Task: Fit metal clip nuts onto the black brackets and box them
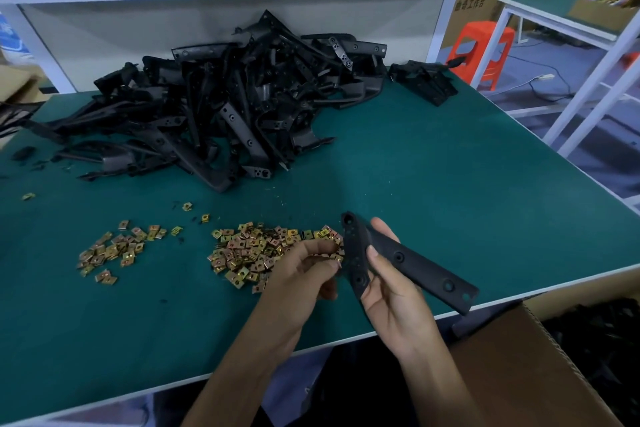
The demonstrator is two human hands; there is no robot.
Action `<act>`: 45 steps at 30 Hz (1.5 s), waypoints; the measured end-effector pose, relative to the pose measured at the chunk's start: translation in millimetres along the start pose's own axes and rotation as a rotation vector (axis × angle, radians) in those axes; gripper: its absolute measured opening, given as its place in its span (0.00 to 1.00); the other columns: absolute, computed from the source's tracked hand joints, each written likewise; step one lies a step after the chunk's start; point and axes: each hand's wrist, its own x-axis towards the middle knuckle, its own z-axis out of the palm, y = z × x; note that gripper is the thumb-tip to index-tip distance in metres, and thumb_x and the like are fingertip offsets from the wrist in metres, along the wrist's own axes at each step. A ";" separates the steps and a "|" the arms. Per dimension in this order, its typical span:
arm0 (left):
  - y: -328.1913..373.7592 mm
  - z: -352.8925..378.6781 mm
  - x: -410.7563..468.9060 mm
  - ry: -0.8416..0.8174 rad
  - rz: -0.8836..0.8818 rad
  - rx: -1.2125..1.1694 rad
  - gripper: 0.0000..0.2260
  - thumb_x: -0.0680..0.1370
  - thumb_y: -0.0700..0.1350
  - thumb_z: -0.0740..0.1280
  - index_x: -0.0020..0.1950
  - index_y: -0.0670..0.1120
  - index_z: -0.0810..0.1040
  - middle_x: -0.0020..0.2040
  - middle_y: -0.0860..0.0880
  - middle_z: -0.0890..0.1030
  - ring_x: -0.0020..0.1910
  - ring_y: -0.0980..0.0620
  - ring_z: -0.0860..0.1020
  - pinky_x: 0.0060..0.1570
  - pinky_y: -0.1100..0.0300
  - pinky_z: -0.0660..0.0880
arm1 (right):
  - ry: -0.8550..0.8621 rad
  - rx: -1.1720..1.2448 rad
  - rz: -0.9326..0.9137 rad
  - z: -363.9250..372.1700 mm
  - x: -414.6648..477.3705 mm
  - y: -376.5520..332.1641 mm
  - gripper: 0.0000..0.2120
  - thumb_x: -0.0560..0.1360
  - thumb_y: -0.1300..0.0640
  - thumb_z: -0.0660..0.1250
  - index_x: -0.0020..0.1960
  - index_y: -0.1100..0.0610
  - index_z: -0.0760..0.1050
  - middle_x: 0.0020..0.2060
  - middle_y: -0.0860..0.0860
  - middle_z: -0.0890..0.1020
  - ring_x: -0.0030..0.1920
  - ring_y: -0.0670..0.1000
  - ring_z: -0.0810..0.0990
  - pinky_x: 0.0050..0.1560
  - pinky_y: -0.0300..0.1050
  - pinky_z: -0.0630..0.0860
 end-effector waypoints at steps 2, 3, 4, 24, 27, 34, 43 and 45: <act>-2.8 2.5 -1.2 -0.012 0.009 -0.002 0.08 0.80 0.34 0.66 0.55 0.43 0.81 0.40 0.47 0.82 0.35 0.54 0.77 0.36 0.62 0.76 | -0.008 -0.016 -0.004 0.4 -0.6 -0.4 0.20 0.77 0.63 0.67 0.67 0.51 0.79 0.63 0.60 0.82 0.56 0.53 0.85 0.51 0.46 0.83; -3.9 3.4 -2.0 -0.019 0.011 -0.004 0.08 0.80 0.34 0.67 0.55 0.44 0.81 0.39 0.48 0.82 0.35 0.55 0.77 0.36 0.62 0.76 | -0.015 -0.024 -0.004 0.4 -0.9 -0.4 0.20 0.77 0.63 0.66 0.67 0.51 0.79 0.62 0.61 0.83 0.55 0.54 0.86 0.51 0.46 0.83; -4.8 3.7 -2.6 -0.024 0.010 -0.010 0.08 0.80 0.34 0.67 0.55 0.44 0.81 0.39 0.48 0.82 0.35 0.55 0.77 0.36 0.61 0.76 | -0.019 -0.032 -0.004 0.3 -1.5 -0.6 0.20 0.78 0.63 0.66 0.68 0.52 0.79 0.62 0.61 0.83 0.55 0.54 0.86 0.50 0.46 0.83; 25.5 -34.1 56.3 0.132 0.373 1.242 0.10 0.83 0.50 0.64 0.60 0.52 0.81 0.56 0.53 0.82 0.57 0.54 0.76 0.56 0.60 0.72 | 0.031 0.104 0.060 3.8 1.3 -5.5 0.17 0.77 0.62 0.66 0.64 0.51 0.79 0.58 0.53 0.85 0.52 0.49 0.86 0.45 0.41 0.83; 19.9 -39.7 73.6 0.048 0.292 1.430 0.12 0.82 0.54 0.65 0.63 0.52 0.79 0.58 0.49 0.77 0.62 0.46 0.70 0.60 0.53 0.69 | 0.031 0.048 0.078 6.3 0.6 -4.6 0.17 0.74 0.61 0.68 0.61 0.49 0.83 0.61 0.55 0.84 0.56 0.51 0.85 0.51 0.43 0.83; 22.7 -31.5 78.1 0.034 0.333 1.313 0.03 0.82 0.50 0.67 0.53 0.52 0.76 0.51 0.54 0.78 0.55 0.52 0.72 0.51 0.59 0.67 | 0.033 0.089 0.067 7.1 1.8 -5.9 0.16 0.75 0.62 0.67 0.58 0.50 0.85 0.57 0.56 0.86 0.51 0.50 0.86 0.43 0.42 0.82; 25.0 -36.1 46.8 0.020 0.277 0.678 0.06 0.81 0.51 0.68 0.55 0.56 0.83 0.48 0.62 0.84 0.49 0.67 0.80 0.47 0.70 0.73 | 0.017 0.083 0.080 7.6 1.5 -7.3 0.16 0.75 0.62 0.67 0.57 0.48 0.85 0.58 0.56 0.85 0.54 0.52 0.86 0.45 0.43 0.82; 22.2 -37.9 43.3 0.025 0.240 0.568 0.04 0.80 0.49 0.69 0.51 0.56 0.84 0.47 0.62 0.84 0.47 0.66 0.81 0.43 0.72 0.73 | 0.010 0.095 0.085 7.8 0.4 -7.9 0.16 0.76 0.62 0.67 0.57 0.48 0.86 0.57 0.55 0.86 0.52 0.51 0.87 0.43 0.42 0.82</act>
